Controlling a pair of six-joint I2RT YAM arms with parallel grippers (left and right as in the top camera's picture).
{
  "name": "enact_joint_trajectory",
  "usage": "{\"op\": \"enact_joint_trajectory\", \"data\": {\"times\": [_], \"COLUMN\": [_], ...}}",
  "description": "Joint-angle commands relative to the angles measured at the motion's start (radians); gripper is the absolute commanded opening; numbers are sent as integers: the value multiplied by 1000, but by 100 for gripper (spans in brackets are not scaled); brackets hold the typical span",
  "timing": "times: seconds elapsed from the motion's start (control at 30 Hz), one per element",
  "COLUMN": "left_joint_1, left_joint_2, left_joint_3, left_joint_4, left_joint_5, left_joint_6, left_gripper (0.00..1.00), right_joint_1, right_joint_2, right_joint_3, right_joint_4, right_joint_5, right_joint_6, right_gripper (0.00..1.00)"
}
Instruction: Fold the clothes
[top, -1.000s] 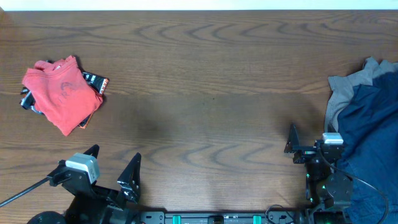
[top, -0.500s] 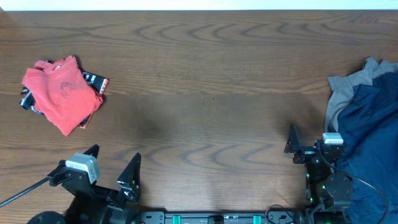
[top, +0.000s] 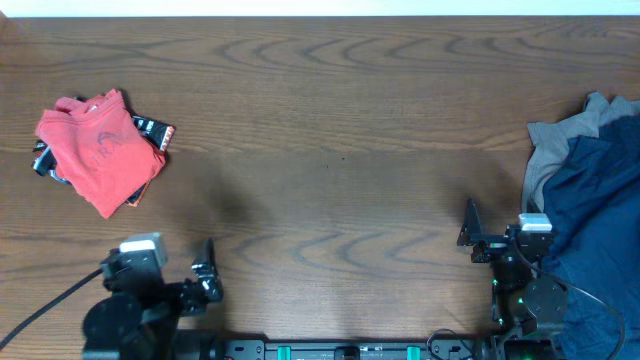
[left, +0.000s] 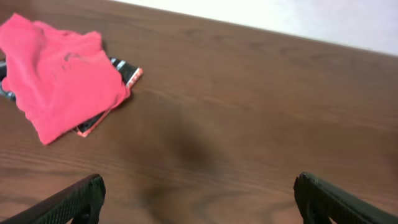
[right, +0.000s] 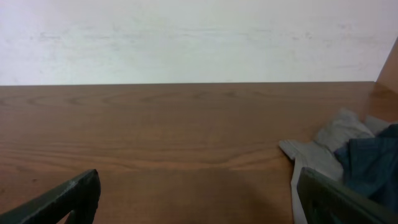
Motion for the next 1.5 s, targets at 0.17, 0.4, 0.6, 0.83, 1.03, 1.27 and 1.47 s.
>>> {"op": "enact_joint_trajectory", "data": {"times": [0.17,0.4,0.6,0.83,1.03,1.27,1.47], "left_joint_1": [40,48,48,48,48,48,48], "left_joint_2": [-201,-221,-221,-222,-222,-222,-220], "left_joint_3": [-340,-534,-668,-749,-749,-749,-749], "left_joint_4": [294,596,827,904,861,861,861], "left_joint_5": [-19,-31,-57,-59,-60,-60,-60], "left_joint_6": [85,85,85,85,85,85,85], "left_gripper": [98,98,98,98,98,98,98], "right_joint_1": [11,11,11,11,11,11,11], "right_joint_2": [-6,-6,-6,-6,-6,-6,-6], "right_joint_3": [-1,-1,-1,-1,-1,-1,-1], "right_joint_4": [-4,-4,-4,-4,-4,-4,-4], "right_joint_5": [-11,-11,-11,-11,-11,-11,-11], "right_joint_6": [-14,-14,-14,-14,-14,-14,-14], "right_gripper": [99,99,99,99,99,99,99]}}
